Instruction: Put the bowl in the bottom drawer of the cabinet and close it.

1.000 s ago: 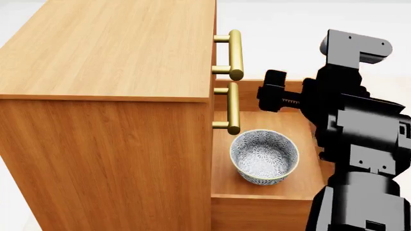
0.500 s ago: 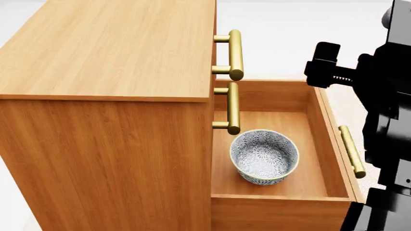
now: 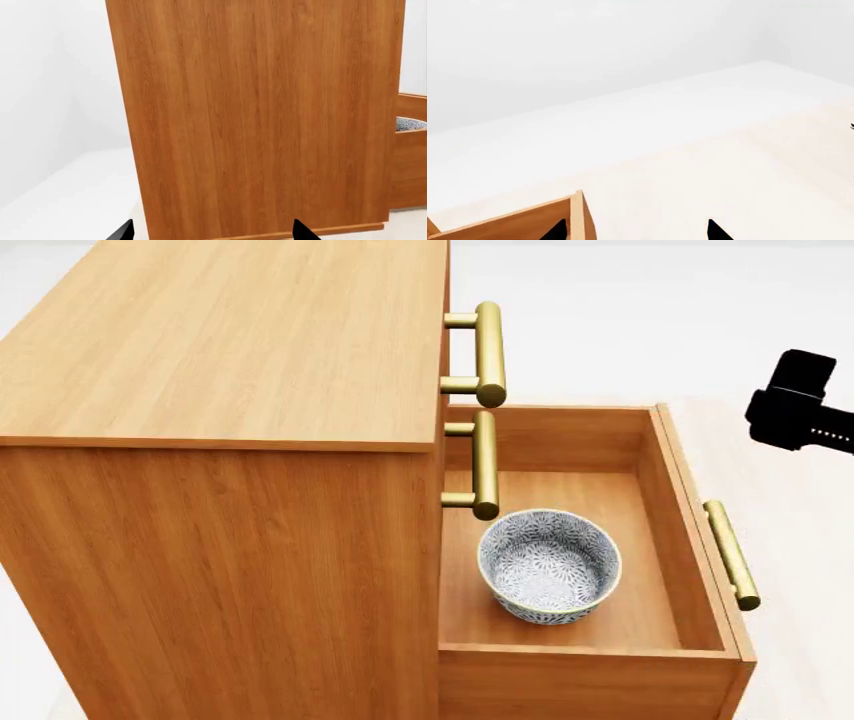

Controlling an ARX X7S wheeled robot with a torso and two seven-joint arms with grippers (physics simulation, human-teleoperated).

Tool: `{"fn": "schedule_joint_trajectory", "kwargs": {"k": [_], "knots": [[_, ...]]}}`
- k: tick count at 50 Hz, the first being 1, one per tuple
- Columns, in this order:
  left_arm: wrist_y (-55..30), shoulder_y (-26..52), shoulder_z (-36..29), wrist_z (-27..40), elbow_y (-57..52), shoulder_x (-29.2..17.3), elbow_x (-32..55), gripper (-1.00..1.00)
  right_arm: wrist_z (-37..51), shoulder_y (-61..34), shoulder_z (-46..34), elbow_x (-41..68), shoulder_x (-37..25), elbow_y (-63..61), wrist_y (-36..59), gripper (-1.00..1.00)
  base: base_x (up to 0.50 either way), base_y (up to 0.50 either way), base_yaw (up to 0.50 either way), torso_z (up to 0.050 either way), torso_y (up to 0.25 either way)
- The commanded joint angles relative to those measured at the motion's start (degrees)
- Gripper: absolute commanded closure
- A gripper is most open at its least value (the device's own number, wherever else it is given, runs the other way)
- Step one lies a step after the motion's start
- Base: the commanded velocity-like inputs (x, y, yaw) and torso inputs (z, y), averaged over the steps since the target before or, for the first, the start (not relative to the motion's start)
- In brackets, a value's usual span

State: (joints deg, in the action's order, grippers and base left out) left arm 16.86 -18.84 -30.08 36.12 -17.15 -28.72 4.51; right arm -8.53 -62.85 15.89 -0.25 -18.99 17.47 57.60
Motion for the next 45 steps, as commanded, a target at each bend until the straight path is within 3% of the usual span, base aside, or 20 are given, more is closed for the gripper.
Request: {"fn": "schedule_joint_trajectory", "kwargs": {"k": [1, 45], "knots": [[0.7, 0.1, -0.1, 0.0, 0.6, 0.0, -0.1, -1.00, 0.0, 5.4, 3.2, 0.4, -1.7, -5.0, 0.1, -1.00, 0.00, 0.00, 0.00, 0.000, 0.000], [-0.1, 0.0, -0.3, 0.6, -0.1, -0.2, -0.6, -1.00, 0.8, 21.4, 7.2, -0.4, -2.9, -3.0, -10.9, -1.00, 0.00, 0.00, 0.00, 0.000, 0.000]]}}
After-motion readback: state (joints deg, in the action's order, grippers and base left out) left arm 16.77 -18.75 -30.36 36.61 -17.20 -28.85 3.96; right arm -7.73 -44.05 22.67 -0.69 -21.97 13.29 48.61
